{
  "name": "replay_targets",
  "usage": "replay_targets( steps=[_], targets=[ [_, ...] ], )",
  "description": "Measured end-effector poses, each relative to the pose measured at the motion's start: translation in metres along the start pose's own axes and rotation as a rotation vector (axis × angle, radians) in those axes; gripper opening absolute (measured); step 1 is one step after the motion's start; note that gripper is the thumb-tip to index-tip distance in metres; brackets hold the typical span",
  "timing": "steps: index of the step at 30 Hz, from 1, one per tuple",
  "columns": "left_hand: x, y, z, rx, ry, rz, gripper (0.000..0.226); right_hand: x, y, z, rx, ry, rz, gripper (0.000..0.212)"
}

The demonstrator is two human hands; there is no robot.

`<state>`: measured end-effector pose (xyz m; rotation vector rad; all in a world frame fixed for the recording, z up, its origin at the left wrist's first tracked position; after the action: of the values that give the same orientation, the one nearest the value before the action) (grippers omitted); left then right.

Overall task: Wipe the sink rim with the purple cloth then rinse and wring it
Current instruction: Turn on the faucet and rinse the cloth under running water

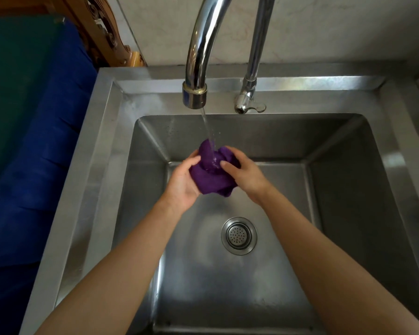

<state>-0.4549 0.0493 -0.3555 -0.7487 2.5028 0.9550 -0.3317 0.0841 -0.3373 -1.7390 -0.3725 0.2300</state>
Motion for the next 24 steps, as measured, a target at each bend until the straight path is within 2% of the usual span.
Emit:
replay_targets(
  steps=[1,4,7,10,13,14,16,18,21,23,24],
  targets=[
    [-0.002,0.001,0.002,0.036,0.027,0.003,0.029,-0.005,-0.005,0.0,0.053,-0.003,-0.066,0.031],
    [-0.007,-0.001,0.012,0.102,0.12,0.031,0.052,-0.024,-0.022,-0.002,0.155,-0.005,-0.235,0.015],
    [-0.024,-0.006,0.017,0.146,0.145,0.026,0.063,-0.026,-0.031,0.005,0.154,0.121,-0.511,0.033],
    [-0.025,-0.002,0.017,0.073,0.285,-0.019,0.042,-0.017,-0.024,0.02,0.034,0.146,-0.649,0.047],
    [-0.008,-0.001,0.011,-0.134,0.506,0.249,0.02,-0.011,-0.006,0.028,-0.085,0.098,-0.521,0.051],
    [-0.005,-0.005,0.01,-0.167,0.506,0.283,0.012,-0.009,-0.002,0.028,-0.107,0.079,-0.495,0.051],
    [0.0,-0.007,0.007,-0.208,0.424,0.208,0.005,-0.008,-0.003,0.023,-0.063,0.055,-0.461,0.047],
    [0.001,-0.003,0.015,-0.242,0.343,0.045,0.02,-0.01,-0.012,0.014,0.068,0.026,-0.479,0.039],
    [-0.003,0.009,0.022,-0.169,0.284,-0.019,0.025,-0.032,-0.035,-0.002,0.239,-0.013,-0.631,0.035],
    [-0.012,0.004,0.021,-0.073,0.27,0.013,0.037,-0.036,-0.044,0.003,0.257,0.062,-0.767,0.033],
    [-0.015,0.0,0.02,-0.05,0.317,0.069,0.038,-0.033,-0.044,0.009,0.224,0.094,-0.795,0.033]
  ],
)
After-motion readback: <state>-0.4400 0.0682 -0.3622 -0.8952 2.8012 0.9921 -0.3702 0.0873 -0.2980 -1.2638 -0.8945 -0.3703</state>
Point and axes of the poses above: each hand's wrist, its own z-axis towards the middle knuckle, its own x-axis out of the back of the hand, y = z × x, the point moved 6 cm from there along z, towards the middle knuckle, and after that the axes turned 15 degrees about x, right-handed, at the moved point
